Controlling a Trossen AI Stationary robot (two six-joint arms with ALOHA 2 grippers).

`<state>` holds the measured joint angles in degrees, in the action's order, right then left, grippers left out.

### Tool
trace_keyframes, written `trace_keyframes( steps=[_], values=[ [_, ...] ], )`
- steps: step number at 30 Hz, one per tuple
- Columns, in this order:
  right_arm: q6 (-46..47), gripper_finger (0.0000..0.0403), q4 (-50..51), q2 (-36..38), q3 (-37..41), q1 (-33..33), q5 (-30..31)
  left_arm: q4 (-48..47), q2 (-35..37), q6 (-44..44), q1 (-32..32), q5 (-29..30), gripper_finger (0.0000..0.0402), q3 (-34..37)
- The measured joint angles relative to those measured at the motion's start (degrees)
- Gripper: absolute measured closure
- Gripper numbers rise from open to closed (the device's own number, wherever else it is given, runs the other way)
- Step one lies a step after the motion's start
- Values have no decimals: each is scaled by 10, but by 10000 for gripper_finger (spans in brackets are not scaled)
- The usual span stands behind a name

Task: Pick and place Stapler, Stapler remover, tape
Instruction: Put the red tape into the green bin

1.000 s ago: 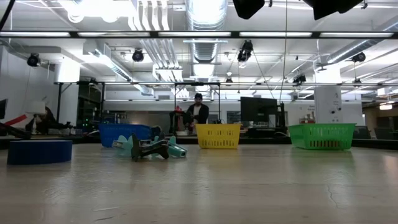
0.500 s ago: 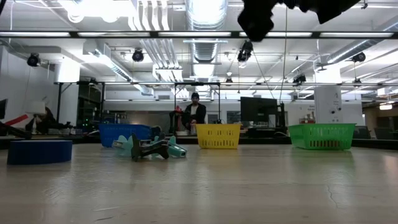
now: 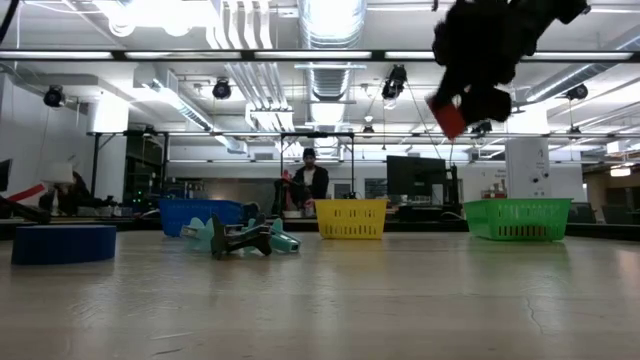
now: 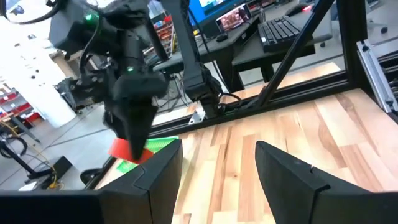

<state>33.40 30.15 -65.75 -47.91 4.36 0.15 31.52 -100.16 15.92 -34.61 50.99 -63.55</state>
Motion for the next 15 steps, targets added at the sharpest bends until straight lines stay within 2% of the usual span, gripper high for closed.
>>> trace_keyframes(
  steps=[2, 4, 10, 15],
  values=[
    [9, 116, 67, 4, -13, 31, 46, -1, 0, -1, 0, 0, 195, 2],
    [14, 119, 120, 4, -25, 70, 67, -1, 0, -2, 0, 0, 195, 4],
    [-19, 117, 187, -17, -56, 185, 70, 2, 0, -2, 0, -1, 195, 8],
    [-50, 111, 217, -48, -66, 265, 47, 1, 0, -11, 0, -1, 195, 10]
  ],
)
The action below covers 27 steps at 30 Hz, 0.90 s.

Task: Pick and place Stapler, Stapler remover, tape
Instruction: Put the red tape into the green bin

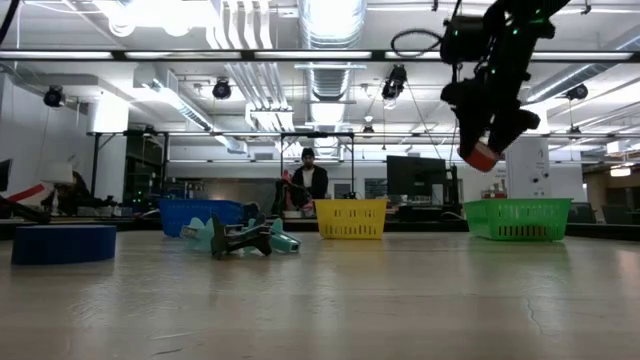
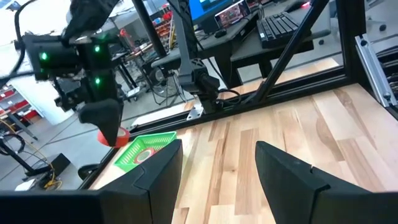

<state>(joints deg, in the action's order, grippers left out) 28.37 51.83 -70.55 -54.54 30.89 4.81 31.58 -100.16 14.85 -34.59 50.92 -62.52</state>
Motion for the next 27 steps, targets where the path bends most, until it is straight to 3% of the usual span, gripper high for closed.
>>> trace_keyframes(
  steps=[4, 11, 27],
  values=[
    [-22, 116, 7, -35, 2, 44, -33, 1, 0, 0, 0, 0, 195, 0],
    [-55, 113, 53, -100, 3, 91, -31, -1, 0, -1, 0, 0, 195, 0],
    [-100, 100, 46, -195, 3, 106, -1, -6, 0, -2, 0, 0, 195, 0]
  ],
)
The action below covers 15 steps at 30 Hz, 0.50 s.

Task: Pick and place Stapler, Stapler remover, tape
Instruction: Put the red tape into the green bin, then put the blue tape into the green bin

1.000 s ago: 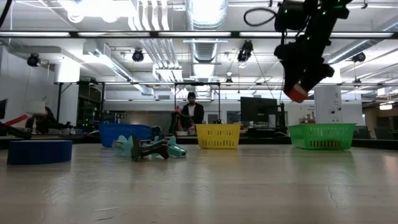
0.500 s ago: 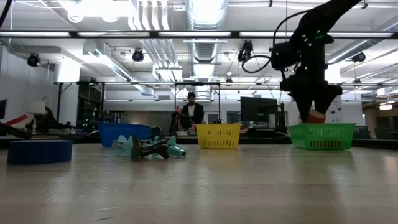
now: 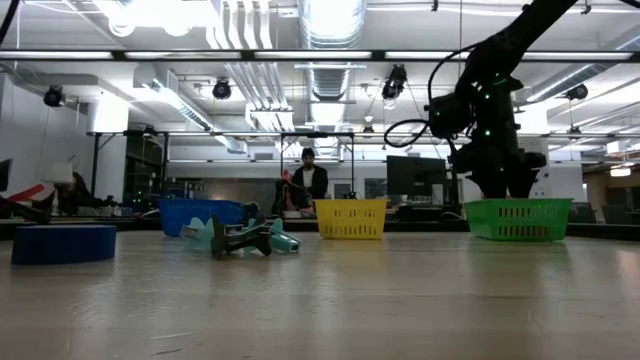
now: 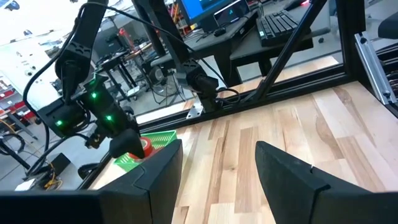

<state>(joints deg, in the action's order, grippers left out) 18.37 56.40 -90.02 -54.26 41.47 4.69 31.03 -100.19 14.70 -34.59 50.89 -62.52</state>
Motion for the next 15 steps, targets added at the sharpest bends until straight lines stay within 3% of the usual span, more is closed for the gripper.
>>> trace_keyframes(
  steps=[7, 15],
  values=[
    [-8, 70, 7, 17, -6, -1, 42, -2, 0, 0, 0, 0, 195, 0],
    [-15, 39, 6, 73, -7, -1, 45, -2, 0, 4, 0, 0, 195, 0]
  ],
)
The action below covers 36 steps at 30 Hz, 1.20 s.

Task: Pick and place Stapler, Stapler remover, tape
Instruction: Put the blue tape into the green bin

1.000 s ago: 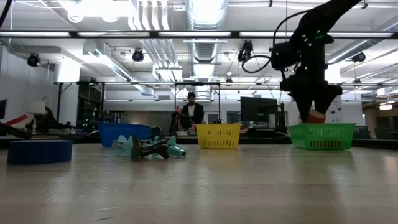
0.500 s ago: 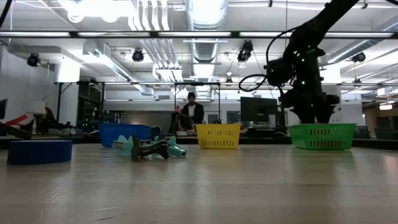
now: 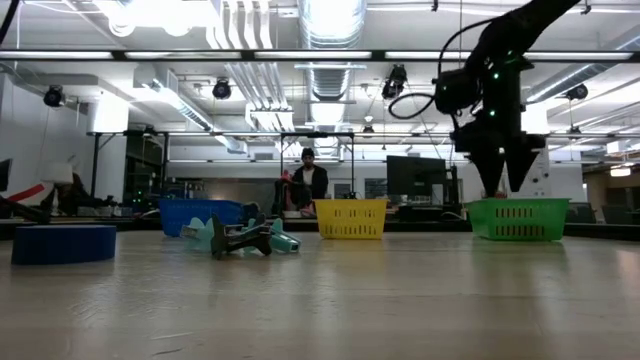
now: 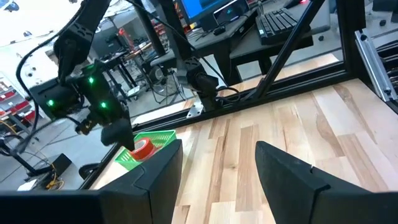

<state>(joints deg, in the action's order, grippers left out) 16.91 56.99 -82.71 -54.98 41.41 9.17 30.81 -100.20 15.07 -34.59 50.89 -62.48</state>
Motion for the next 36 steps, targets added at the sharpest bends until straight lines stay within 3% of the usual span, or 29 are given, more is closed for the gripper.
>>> trace_keyframes(
  steps=[4, 8, 11, 14, 16, 19, 24, 29, 36],
  values=[
    [8, 38, 0, 41, 0, -4, -1, -25, 0, -7, 0, 5, 195, 0],
    [26, 38, -3, 87, 0, -24, -10, -97, 0, -55, -10, 74, 195, 0],
    [38, 38, -7, 120, 0, -47, -20, -212, 9, -135, -26, 97, 195, -7],
    [49, 38, -14, 151, 0, -77, -21, -342, 30, -275, -40, 94, 195, -17],
    [53, 38, -24, 170, 0, -97, -22, -425, 45, -381, -44, 65, 195, -19],
    [67, 38, -40, 196, 0, -131, -21, -544, 68, -532, -41, -45, 195, -20],
    [74, 38, -72, 227, 0, -176, -21, -679, 81, -692, -41, -146, 195, -8],
    [95, 38, -85, 237, 0, -212, -21, -727, 78, -760, -43, -215, 195, 27],
    [98, 38, -93, 229, 1, -249, -21, -729, 78, -792, -43, -247, 195, 72]
  ],
)
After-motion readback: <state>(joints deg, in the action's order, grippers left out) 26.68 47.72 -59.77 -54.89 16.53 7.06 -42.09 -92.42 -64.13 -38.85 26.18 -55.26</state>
